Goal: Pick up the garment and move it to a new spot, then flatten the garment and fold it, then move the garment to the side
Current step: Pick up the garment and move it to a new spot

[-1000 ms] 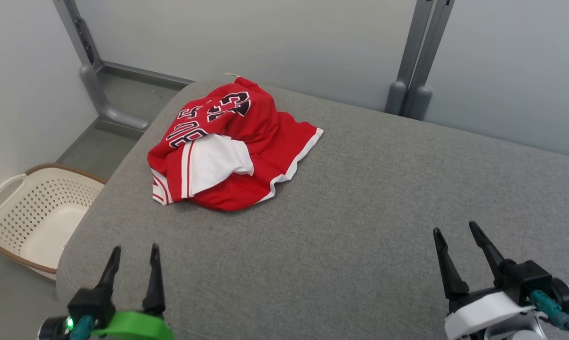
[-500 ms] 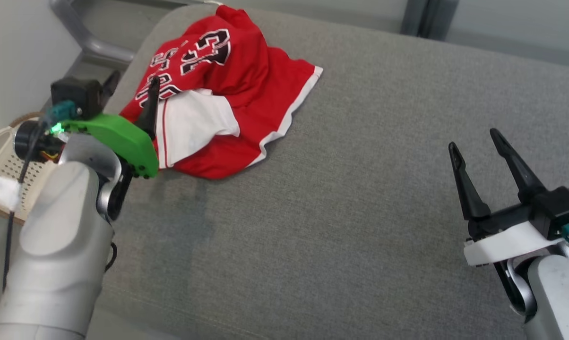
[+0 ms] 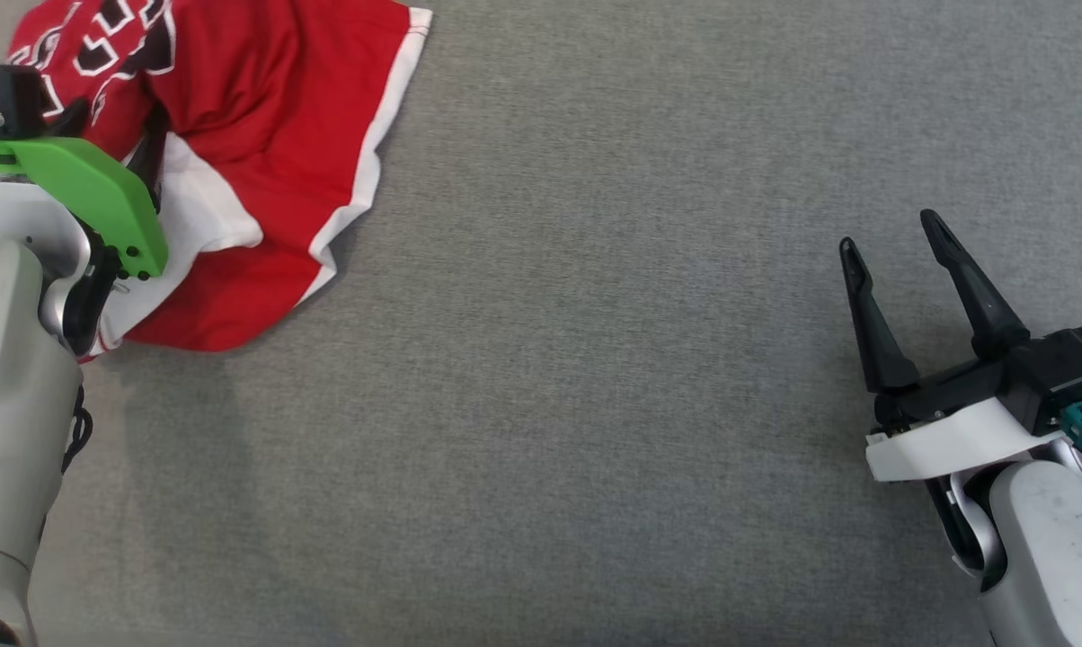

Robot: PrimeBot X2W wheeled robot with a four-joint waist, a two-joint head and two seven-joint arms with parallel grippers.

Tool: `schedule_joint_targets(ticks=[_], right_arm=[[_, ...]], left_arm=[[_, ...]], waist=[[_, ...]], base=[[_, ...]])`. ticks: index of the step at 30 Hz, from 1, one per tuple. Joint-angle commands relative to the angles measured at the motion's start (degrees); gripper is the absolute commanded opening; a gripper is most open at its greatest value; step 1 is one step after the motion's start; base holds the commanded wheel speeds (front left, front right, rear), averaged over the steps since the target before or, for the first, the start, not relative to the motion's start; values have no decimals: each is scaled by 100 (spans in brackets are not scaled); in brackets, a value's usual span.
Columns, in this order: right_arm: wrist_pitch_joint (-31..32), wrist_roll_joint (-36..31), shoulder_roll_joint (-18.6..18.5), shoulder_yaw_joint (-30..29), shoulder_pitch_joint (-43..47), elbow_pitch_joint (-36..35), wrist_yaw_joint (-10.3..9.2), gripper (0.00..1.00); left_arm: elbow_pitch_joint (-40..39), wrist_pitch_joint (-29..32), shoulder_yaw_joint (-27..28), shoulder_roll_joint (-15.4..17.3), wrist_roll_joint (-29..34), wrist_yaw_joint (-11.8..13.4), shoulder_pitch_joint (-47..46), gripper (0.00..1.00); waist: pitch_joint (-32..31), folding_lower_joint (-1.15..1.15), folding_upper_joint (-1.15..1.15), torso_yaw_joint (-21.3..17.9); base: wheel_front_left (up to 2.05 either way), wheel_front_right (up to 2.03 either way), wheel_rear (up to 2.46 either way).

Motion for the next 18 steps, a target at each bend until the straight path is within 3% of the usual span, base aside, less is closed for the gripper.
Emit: schedule_joint_targets(ticks=[1, 4, 5, 6, 7, 8, 13, 18], right_arm=[[-18, 30, 35, 37, -63, -23, 0, 100], [-18, 69, 46, 95, -47, 31, 0, 100], [-18, 76, 43, 101, -41, 42, 0, 100], [-18, 74, 48, 100, -37, 51, 0, 100], [-18, 69, 63, 95, -36, 52, 0, 100], [-18, 69, 82, 79, -37, 49, 0, 100], [-18, 97, 231, -135, 116, 58, 0, 100], [-18, 152, 545, -151, 362, 159, 0, 100]], left_arm=[[77, 71, -83, 54, -97, 4, -61, 100], [251, 252, -240, 180, -330, 4, -38, 100], [301, 307, -253, 182, -397, 4, -39, 85], [319, 377, -296, 186, -488, 4, -47, 48], [321, 371, -308, 227, -576, 3, -83, 27], [276, 394, -347, 266, -666, 3, -116, 0], [-177, 375, -599, 548, -1003, 3, -222, 0], [-562, 160, -804, 1046, -1100, 5, -87, 0]], waist=[[357, -1, 0, -472], [300, -1, 0, -567], [293, -1, 0, -580], [281, -1, 0, -591], [274, -1, 0, -599], [264, -1, 0, -604], [145, -1, 0, -513], [-328, -1, 0, -501]], base=[[0, 0, 0], [0, 0, 0], [0, 0, 0], [0, 0, 0], [0, 0, 0], [0, 0, 0], [0, 0, 0], [0, 0, 0]])
